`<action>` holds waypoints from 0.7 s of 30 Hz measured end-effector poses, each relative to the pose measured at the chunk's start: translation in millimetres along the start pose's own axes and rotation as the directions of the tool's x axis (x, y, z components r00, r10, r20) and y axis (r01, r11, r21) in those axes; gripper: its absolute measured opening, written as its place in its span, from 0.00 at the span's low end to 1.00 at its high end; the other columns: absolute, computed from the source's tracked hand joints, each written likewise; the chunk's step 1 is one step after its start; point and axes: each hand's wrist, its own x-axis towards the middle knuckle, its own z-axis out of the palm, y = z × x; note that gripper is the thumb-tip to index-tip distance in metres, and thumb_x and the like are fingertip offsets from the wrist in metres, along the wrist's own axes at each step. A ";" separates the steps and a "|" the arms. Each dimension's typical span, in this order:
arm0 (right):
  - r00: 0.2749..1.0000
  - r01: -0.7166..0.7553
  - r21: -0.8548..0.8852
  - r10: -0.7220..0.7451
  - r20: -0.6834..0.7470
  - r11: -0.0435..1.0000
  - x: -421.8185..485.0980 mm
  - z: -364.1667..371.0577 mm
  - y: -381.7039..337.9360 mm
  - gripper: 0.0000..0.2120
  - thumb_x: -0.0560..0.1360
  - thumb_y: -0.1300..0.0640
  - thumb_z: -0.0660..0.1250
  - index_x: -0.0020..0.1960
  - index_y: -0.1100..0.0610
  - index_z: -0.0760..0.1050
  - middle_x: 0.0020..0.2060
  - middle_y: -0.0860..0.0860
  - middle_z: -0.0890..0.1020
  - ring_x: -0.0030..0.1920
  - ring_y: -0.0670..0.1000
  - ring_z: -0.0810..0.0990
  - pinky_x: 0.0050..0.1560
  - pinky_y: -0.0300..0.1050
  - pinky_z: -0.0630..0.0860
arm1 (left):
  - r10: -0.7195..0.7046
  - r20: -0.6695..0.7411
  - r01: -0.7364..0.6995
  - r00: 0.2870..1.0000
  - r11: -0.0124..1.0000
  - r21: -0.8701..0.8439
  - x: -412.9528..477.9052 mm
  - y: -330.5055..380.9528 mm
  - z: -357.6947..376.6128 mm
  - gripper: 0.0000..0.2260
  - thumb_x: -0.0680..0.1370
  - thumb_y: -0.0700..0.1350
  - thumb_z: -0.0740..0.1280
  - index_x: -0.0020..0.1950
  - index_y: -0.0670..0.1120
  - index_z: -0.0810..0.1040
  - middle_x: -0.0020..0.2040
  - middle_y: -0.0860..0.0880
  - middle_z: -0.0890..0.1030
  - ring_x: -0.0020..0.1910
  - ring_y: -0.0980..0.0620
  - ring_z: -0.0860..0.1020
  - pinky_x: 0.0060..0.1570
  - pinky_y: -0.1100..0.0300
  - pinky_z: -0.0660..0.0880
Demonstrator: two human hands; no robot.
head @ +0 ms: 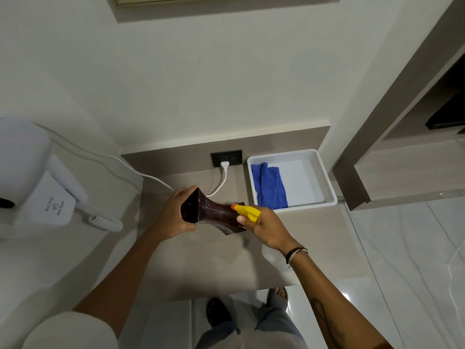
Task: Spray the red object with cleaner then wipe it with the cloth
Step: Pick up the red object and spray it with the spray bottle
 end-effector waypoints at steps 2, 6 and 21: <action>1.000 -0.006 -0.056 0.005 -0.011 0.998 -0.5 -1.1 2.1 0.20 0.85 0.46 0.66 0.76 0.47 0.77 0.63 0.51 0.87 0.59 0.51 0.86 0.60 0.47 0.83 | -0.010 -0.007 0.010 1.000 1.000 0.006 -1.2 -0.7 -0.1 0.51 0.59 0.45 0.82 0.81 0.49 0.68 0.72 0.50 0.72 0.70 0.51 0.72 0.68 0.53 0.72; 0.996 -0.089 -0.119 0.088 -0.014 0.989 -3.3 -4.4 7.8 0.23 0.84 0.42 0.65 0.75 0.51 0.78 0.58 0.54 0.88 0.55 0.53 0.86 0.58 0.52 0.84 | -0.090 -0.019 0.089 0.996 0.996 -0.025 -3.2 -1.9 -0.1 0.50 0.60 0.43 0.86 0.80 0.50 0.69 0.70 0.50 0.74 0.68 0.50 0.74 0.66 0.55 0.73; 0.992 0.089 -0.150 -0.074 0.103 0.985 -6.3 16.1 -18.1 0.21 0.85 0.41 0.64 0.75 0.46 0.77 0.62 0.49 0.86 0.59 0.53 0.84 0.57 0.52 0.82 | -0.430 0.032 0.417 0.902 0.851 -0.321 -4.6 8.1 -0.3 0.32 0.73 0.63 0.77 0.75 0.58 0.73 0.60 0.51 0.81 0.51 0.56 0.83 0.40 0.64 0.81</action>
